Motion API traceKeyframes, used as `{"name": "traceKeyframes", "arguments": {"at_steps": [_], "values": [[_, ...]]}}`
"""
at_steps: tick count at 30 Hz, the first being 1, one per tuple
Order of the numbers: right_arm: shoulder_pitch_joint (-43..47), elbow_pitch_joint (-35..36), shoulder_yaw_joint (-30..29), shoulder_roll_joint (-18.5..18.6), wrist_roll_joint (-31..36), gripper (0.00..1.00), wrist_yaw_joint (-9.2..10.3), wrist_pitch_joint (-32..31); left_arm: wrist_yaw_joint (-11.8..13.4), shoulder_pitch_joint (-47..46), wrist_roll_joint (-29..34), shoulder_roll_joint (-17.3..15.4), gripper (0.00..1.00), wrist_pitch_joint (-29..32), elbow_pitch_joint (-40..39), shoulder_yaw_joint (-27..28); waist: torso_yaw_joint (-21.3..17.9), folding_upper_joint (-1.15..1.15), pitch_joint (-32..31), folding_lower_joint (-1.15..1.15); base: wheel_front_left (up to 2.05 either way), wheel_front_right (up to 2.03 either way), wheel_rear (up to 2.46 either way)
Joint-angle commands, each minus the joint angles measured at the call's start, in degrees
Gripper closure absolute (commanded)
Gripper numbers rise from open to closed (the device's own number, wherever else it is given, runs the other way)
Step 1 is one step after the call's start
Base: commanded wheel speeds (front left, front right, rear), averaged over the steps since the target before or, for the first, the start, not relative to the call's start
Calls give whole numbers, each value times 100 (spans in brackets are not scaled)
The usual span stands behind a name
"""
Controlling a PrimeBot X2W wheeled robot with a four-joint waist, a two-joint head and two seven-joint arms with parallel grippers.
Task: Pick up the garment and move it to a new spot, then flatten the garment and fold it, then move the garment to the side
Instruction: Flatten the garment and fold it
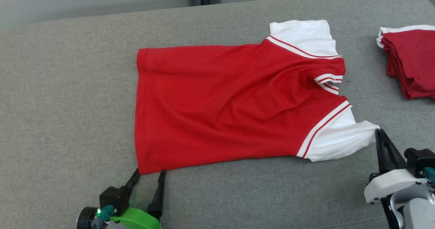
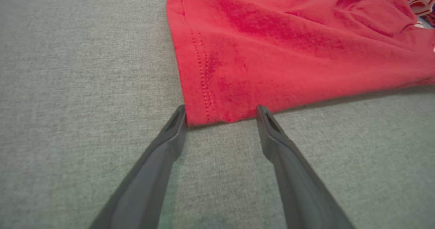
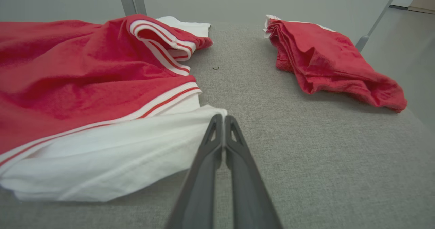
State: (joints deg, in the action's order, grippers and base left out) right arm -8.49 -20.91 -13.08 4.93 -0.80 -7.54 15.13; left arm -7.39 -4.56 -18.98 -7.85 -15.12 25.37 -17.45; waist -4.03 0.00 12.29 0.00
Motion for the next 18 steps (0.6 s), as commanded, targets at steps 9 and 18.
{"name": "traceKeyframes", "arguments": {"at_steps": [9, 18], "values": [[-243, 97, 46, 180, 41, 100, 11, 0, -17, -324, -223, -385, 82, 1, 159, -581, -36, 0, 52, 0, 0, 0, 0], [-347, 201, 124, 317, -25, 100, 11, 0, -17, -351, -387, -635, 100, -1, -37, -895, 39, 0, -19, 0, 0, 0, 0]]}}
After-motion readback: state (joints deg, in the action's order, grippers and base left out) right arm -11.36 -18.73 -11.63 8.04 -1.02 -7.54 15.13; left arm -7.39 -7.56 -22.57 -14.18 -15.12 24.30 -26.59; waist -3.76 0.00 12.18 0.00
